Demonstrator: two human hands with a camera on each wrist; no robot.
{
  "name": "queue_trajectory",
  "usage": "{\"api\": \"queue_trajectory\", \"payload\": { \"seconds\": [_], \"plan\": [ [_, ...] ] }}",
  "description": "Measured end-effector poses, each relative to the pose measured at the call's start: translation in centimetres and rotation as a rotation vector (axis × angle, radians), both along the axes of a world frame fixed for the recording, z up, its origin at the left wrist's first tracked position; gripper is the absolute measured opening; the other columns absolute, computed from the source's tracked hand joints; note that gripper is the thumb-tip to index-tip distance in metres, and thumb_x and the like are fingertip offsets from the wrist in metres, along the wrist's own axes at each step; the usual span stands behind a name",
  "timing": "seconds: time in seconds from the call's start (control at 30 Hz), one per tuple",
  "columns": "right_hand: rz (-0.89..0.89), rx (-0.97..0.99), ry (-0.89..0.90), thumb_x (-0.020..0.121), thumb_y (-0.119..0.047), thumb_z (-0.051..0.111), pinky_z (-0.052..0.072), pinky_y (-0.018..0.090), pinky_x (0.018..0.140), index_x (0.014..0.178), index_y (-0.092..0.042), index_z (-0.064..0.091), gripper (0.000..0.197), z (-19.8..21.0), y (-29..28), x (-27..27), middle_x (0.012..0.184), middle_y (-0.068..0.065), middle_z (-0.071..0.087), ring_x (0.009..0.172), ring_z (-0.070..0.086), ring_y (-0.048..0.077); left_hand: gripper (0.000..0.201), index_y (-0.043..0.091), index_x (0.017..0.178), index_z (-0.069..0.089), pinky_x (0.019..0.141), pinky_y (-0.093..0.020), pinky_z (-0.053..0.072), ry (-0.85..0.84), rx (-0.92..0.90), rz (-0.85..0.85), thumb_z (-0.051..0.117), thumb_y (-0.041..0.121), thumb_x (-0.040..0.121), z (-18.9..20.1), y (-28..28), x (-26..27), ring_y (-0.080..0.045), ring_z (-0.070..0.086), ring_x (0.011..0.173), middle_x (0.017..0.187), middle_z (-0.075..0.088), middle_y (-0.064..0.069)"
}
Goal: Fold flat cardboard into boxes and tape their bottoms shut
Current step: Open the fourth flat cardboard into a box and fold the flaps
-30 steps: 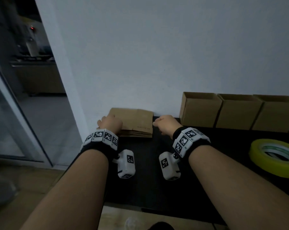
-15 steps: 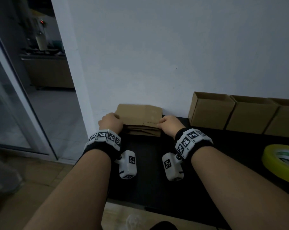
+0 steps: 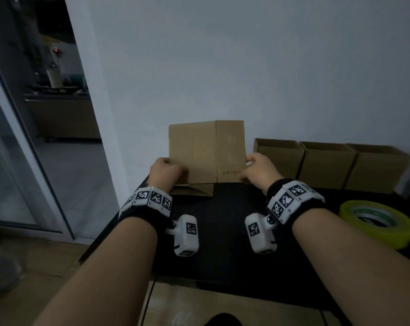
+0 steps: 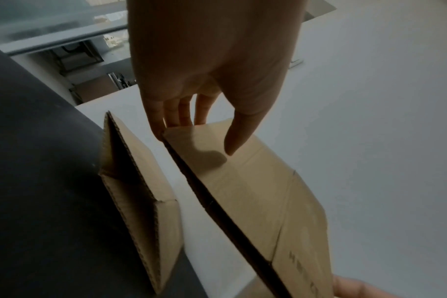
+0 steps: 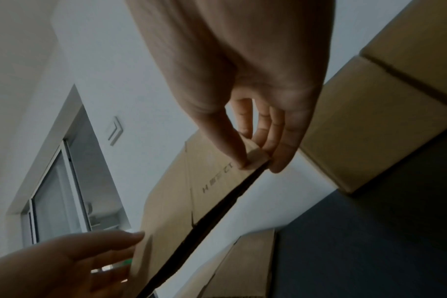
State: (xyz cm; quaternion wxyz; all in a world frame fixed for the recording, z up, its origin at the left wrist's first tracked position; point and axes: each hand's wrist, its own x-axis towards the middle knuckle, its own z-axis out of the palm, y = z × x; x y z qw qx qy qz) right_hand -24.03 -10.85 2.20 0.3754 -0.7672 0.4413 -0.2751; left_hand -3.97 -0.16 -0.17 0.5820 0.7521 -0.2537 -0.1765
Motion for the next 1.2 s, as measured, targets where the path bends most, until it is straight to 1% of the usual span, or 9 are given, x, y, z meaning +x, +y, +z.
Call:
{"api": "queue_trajectory", "payload": {
  "seconds": [0.07,0.3,0.4,0.57,0.77,0.83,0.97,1.07,1.2],
  "plan": [
    [-0.034,-0.017,0.000,0.080,0.004,0.068,0.054,0.045,0.089,0.104,-0.012,0.054,0.032,0.3,0.1,-1.8,0.104,0.011,0.061,0.098,0.062,0.028,0.055,0.011,0.124,0.053,0.087,-0.041,0.054,0.010,-0.083,-0.009,0.072,0.024,0.074,0.8,0.0,-1.9,-0.024,0.064,0.097,0.109,0.066,-0.009],
    [-0.148,-0.008,0.017,0.087,-0.005,0.064,0.052,0.040,0.088,0.108,-0.003,0.059,0.022,0.3,-0.3,-8.0,0.109,0.013,0.063,0.099,0.060,0.028,0.048,0.007,0.126,0.052,0.087,-0.035,0.052,-0.073,-0.160,-0.122,0.071,0.017,0.084,2.0,-1.5,-8.0,-0.025,0.062,0.102,0.114,0.062,-0.009],
    [-0.202,0.021,-0.035,0.087,-0.009,0.066,0.050,0.038,0.091,0.118,-0.006,0.056,0.032,0.1,-0.8,-10.3,0.114,0.010,0.061,0.105,0.059,0.027,0.051,0.006,0.127,0.050,0.092,-0.039,0.052,-0.069,-0.128,-0.181,0.073,0.017,0.082,1.4,-2.5,-10.5,-0.026,0.061,0.103,0.117,0.061,-0.010],
    [-0.237,0.062,-0.154,0.088,-0.018,0.068,0.049,0.043,0.097,0.129,-0.010,0.049,0.047,0.0,-1.5,-13.0,0.122,0.008,0.060,0.109,0.058,0.026,0.047,0.007,0.124,0.049,0.086,-0.034,0.051,-0.043,-0.104,-0.251,0.071,0.014,0.083,0.3,-3.9,-13.5,-0.025,0.061,0.101,0.115,0.060,-0.010],
    [-0.271,0.023,-0.272,0.090,-0.046,0.063,0.042,0.036,0.101,0.144,-0.014,0.037,0.068,0.8,-1.6,-13.7,0.137,0.002,0.049,0.122,0.050,0.024,0.064,0.012,0.130,0.046,0.098,-0.041,0.046,0.025,-0.188,-0.258,0.065,0.049,0.081,1.3,-4.7,-15.4,-0.024,0.054,0.113,0.124,0.056,-0.007],
    [-0.296,0.000,-0.272,0.093,-0.053,0.051,0.042,0.035,0.094,0.139,-0.015,0.042,0.060,1.2,-1.6,-13.5,0.133,0.003,0.052,0.118,0.052,0.023,0.058,0.014,0.129,0.048,0.096,-0.036,0.043,0.009,-0.202,-0.234,0.059,0.052,0.086,2.1,-4.9,-15.7,-0.020,0.052,0.113,0.122,0.055,-0.001],
    [-0.314,-0.019,-0.302,0.098,-0.051,0.040,0.045,0.033,0.077,0.116,-0.013,0.054,0.044,1.0,-1.7,-13.2,0.099,0.001,0.060,0.094,0.059,0.020,0.040,0.013,0.112,0.057,0.081,-0.031,0.040,-0.030,-0.229,-0.202,0.049,0.047,0.094,2.3,-5.5,-16.2,-0.018,0.055,0.097,0.102,0.060,0.001],
    [-0.308,-0.042,-0.290,0.099,-0.046,0.044,0.046,0.034,0.079,0.117,-0.015,0.055,0.038,0.6,-1.9,-13.3,0.100,0.001,0.061,0.093,0.058,0.019,0.029,0.015,0.095,0.059,0.076,-0.031,0.042,-0.029,-0.264,-0.169,0.052,0.043,0.093,1.6,-5.6,-16.3,-0.016,0.056,0.086,0.089,0.061,0.003],
    [-0.291,-0.045,-0.290,0.099,-0.045,0.044,0.046,0.033,0.081,0.117,-0.017,0.054,0.035,0.5,-2.1,-13.4,0.098,-0.002,0.058,0.090,0.056,0.015,0.026,0.016,0.097,0.061,0.071,-0.028,0.041,-0.027,-0.288,-0.171,0.053,0.040,0.093,1.6,-5.7,-16.5,-0.010,0.055,0.083,0.091,0.062,0.004]
  ]
}}
